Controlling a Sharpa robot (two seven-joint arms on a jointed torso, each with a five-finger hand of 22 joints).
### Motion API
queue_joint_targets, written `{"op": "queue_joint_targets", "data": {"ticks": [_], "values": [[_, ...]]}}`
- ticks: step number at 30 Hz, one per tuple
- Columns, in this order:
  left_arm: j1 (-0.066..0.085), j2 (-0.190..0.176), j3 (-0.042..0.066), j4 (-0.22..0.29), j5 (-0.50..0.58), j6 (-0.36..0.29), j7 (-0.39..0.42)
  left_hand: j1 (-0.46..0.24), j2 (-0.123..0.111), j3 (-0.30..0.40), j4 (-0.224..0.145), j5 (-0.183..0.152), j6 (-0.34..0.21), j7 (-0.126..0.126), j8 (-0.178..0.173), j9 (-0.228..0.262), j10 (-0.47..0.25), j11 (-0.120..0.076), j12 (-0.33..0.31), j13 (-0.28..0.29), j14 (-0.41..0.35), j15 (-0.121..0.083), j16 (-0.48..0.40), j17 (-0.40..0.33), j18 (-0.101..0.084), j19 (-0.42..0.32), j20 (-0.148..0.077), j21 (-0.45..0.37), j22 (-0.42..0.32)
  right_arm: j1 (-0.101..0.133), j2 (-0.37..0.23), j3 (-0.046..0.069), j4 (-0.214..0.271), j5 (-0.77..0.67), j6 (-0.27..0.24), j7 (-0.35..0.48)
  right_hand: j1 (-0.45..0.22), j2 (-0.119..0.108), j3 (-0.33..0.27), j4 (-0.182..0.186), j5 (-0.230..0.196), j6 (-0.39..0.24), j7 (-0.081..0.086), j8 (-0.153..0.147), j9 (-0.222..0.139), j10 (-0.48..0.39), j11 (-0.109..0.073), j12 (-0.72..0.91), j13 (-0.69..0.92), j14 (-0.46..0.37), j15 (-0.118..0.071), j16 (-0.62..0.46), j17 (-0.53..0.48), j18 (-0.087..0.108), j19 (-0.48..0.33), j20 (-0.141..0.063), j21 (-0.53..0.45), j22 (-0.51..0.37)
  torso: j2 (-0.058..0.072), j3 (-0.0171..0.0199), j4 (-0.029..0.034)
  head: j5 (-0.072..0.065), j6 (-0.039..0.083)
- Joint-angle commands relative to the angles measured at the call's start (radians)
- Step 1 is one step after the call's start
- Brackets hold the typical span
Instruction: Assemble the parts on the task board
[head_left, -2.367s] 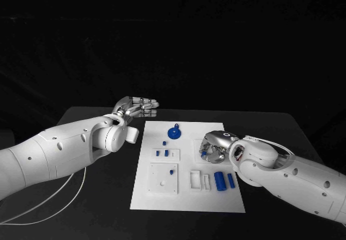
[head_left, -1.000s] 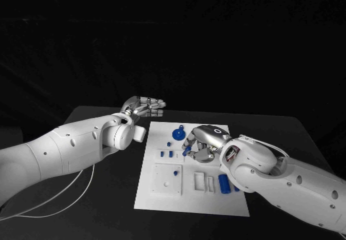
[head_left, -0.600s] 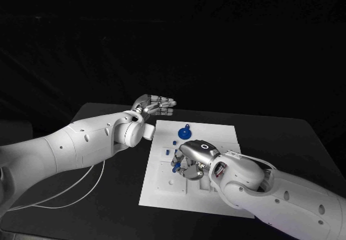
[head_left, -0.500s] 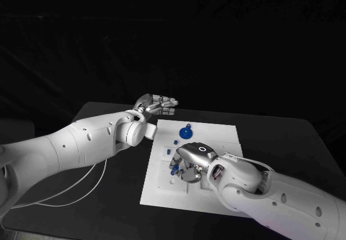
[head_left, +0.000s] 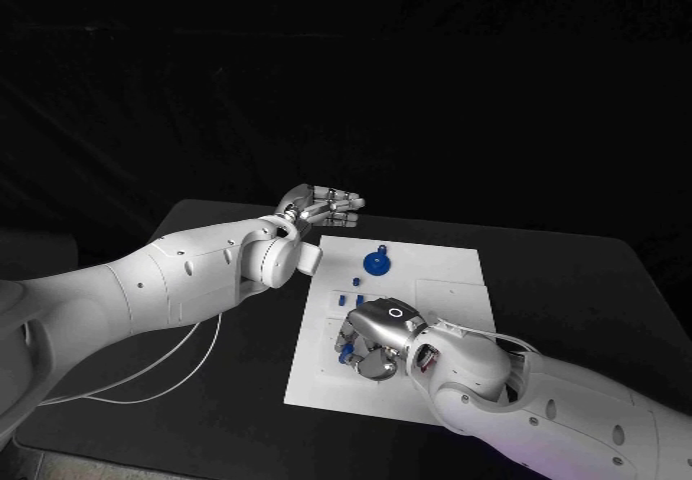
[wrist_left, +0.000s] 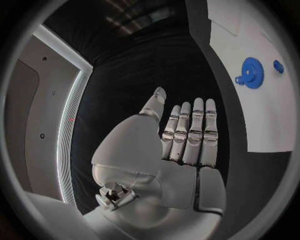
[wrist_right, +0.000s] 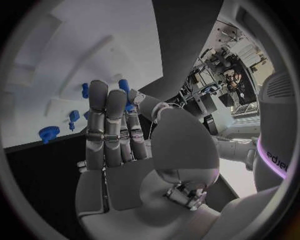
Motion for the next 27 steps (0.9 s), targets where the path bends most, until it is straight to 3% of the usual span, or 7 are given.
{"op": "queue_joint_targets", "data": {"ticks": [1,7,27], "values": [[0.000,0.002,0.001,0.001,0.006,0.018,0.014,-0.010,0.000,-0.001,0.005,-0.005,-0.006,0.002,-0.001,0.001,-0.004,0.000,0.004,0.001,-0.005,0.003,0.001,0.001,0.008,0.001,0.006,0.001,-0.001,-0.002,0.002,-0.002,-0.004,-0.040,0.002,0.007,-0.002,0.006,-0.001,-0.007,0.007,0.008,0.001,0.006,0.001,0.047,-0.037,0.004,0.001,0.003,-0.006,-0.004,0.001,0.012,0.025,-0.005,-0.003,0.001,0.000,0.0010,-0.0011,0.002,-0.003],[0.000,0.001,0.001,0.000,0.006,0.021,0.012,-0.010,0.000,-0.001,0.005,-0.005,-0.006,0.002,-0.001,0.001,-0.004,0.000,0.004,0.001,-0.005,0.003,0.001,0.001,0.008,0.001,0.006,0.001,-0.001,-0.004,-0.002,-0.005,-0.002,-0.046,0.006,0.001,-0.003,0.006,-0.001,-0.008,0.007,0.008,0.001,0.007,0.001,0.047,-0.037,0.004,0.001,0.003,-0.006,-0.004,0.001,0.012,0.026,-0.005,-0.004,0.003,0.000,0.0016,-0.0036,0.004,-0.007],[0.000,-0.002,0.001,-0.002,0.006,0.023,0.009,-0.009,0.000,-0.002,0.005,-0.005,-0.010,0.002,-0.001,0.001,-0.005,0.000,0.004,0.001,-0.005,0.003,0.001,0.001,0.008,0.001,0.006,0.001,-0.001,-0.006,-0.013,-0.006,-0.003,-0.056,0.022,-0.010,-0.004,0.006,0.000,-0.010,0.007,0.009,0.001,0.007,0.001,0.048,-0.038,0.004,0.001,0.003,-0.006,-0.004,0.002,0.012,0.027,-0.005,-0.005,0.005,-0.001,-0.0003,-0.0010,0.001,-0.008]]}}
